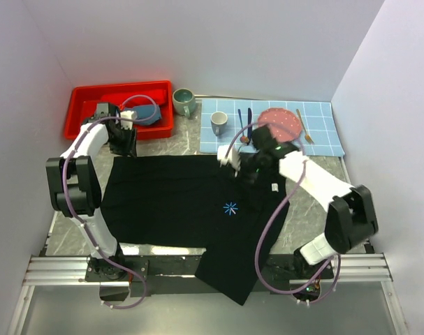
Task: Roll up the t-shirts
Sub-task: Fold the T-shirt at the center of the board.
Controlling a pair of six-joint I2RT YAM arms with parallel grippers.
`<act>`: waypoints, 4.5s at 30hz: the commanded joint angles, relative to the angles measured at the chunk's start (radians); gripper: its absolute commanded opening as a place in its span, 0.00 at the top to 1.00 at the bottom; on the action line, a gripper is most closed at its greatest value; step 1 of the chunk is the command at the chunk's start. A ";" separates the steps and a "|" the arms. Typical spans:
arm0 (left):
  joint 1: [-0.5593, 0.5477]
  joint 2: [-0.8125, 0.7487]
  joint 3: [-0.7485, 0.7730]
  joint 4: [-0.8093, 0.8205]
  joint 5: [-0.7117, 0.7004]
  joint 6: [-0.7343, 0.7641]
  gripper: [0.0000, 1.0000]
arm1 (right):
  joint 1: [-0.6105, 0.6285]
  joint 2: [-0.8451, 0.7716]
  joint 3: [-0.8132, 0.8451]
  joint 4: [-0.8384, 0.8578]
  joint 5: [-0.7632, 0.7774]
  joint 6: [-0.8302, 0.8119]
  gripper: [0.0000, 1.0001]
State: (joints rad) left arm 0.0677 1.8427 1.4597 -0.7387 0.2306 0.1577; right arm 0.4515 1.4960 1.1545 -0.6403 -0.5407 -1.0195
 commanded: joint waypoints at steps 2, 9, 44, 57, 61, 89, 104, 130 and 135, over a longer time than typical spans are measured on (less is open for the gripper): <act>0.004 -0.103 -0.016 -0.007 -0.010 -0.063 0.50 | 0.082 0.073 -0.067 -0.016 0.041 -0.056 0.46; 0.021 -0.189 -0.081 0.009 -0.025 -0.072 0.49 | 0.160 0.164 -0.075 0.027 0.065 -0.067 0.46; 0.080 -0.260 -0.144 0.012 0.007 -0.066 0.49 | 0.182 0.311 0.024 0.034 0.136 0.099 0.59; 0.080 -0.246 -0.153 0.016 0.030 -0.072 0.49 | 0.164 0.340 0.053 0.022 0.145 0.145 0.83; 0.078 -0.244 -0.153 0.013 0.035 -0.067 0.49 | 0.165 0.322 0.060 -0.005 0.134 0.156 0.90; 0.078 -0.250 -0.147 0.018 0.108 -0.083 0.49 | 0.150 0.264 0.010 0.051 0.159 0.345 0.75; 0.078 -0.247 -0.119 0.007 0.121 -0.075 0.49 | 0.127 0.219 0.053 -0.013 0.070 0.364 1.00; 0.080 -0.168 -0.050 -0.004 0.107 -0.064 0.48 | 0.046 0.248 0.214 -0.026 -0.092 0.634 0.58; 0.069 -0.042 0.017 0.004 0.046 -0.044 0.50 | -0.175 0.303 0.267 0.038 0.116 0.646 0.61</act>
State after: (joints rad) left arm 0.1425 1.7161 1.4055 -0.7471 0.3233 0.0898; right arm 0.4297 1.7973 1.3449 -0.6716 -0.5755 -0.4232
